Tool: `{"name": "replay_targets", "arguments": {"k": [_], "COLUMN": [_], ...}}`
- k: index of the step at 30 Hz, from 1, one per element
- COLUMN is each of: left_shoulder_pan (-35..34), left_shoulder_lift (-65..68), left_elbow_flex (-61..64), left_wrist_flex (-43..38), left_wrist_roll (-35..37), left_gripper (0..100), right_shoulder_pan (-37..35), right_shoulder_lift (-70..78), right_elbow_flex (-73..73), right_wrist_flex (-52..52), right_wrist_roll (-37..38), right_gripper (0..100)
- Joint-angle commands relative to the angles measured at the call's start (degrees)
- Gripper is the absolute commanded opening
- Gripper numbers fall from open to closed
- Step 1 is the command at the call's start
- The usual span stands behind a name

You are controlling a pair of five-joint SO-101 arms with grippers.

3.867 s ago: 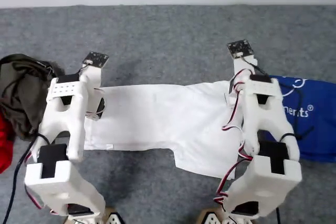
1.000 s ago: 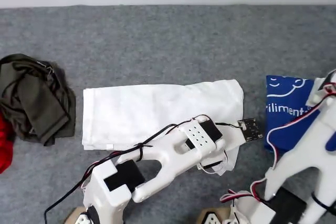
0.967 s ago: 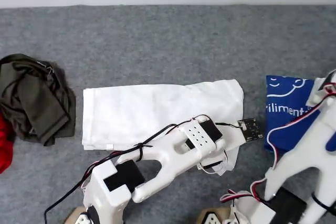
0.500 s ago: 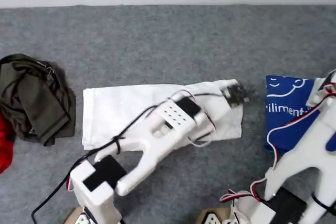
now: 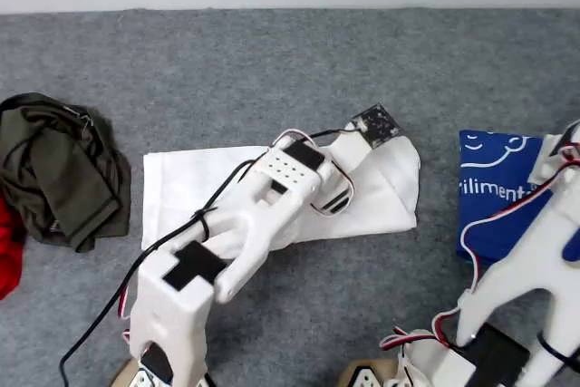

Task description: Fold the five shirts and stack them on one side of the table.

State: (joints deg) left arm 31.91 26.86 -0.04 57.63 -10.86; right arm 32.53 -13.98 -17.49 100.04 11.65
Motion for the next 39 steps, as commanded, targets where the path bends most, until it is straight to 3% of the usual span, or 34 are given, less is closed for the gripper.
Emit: {"name": "replay_targets", "arguments": {"k": [1, 5, 11, 16, 20, 24, 29, 33, 39], "left_shoulder_pan": [-1.23, -4.13, -4.75, -7.12, -13.27, -23.82, -33.93, -39.47, -43.52], "left_shoulder_lift": [0.53, 0.62, 0.62, 0.62, 0.62, -3.43, -13.89, -21.27, -22.15], "left_elbow_flex": [-7.25, -12.09, -19.65, -27.65, -35.38, -34.86, -24.48, -14.90, -4.18], "left_wrist_flex": [4.31, 9.32, 22.95, 33.14, 42.81, 43.08, 42.99, 42.81, 38.24], "left_wrist_roll": [-0.26, -0.26, -0.35, -0.35, 0.18, 4.04, 4.48, 4.31, 4.22], "left_gripper": [19, 18, 18, 11, 7, 7, 14, 18, 22], "right_shoulder_pan": [0.31, 0.31, 0.40, 0.48, 0.48, 0.48, 0.48, 0.48, 0.48], "right_shoulder_lift": [-2.24, -2.24, -2.24, -2.33, -2.33, -2.33, -2.33, -2.33, -2.33], "right_elbow_flex": [-2.55, -2.55, -2.55, -2.55, -2.55, -2.55, -2.55, -2.55, -2.55], "right_wrist_flex": [1.54, 2.15, 2.51, 2.51, 2.51, 2.51, 2.51, 2.51, 2.51], "right_wrist_roll": [-0.70, -0.70, -0.70, -0.70, -0.70, -0.70, -0.70, -0.70, -0.70], "right_gripper": [0.9, 0.9, 0.9, 0.9, 0.9, 0.9, 0.9, 0.9, 0.9]}}
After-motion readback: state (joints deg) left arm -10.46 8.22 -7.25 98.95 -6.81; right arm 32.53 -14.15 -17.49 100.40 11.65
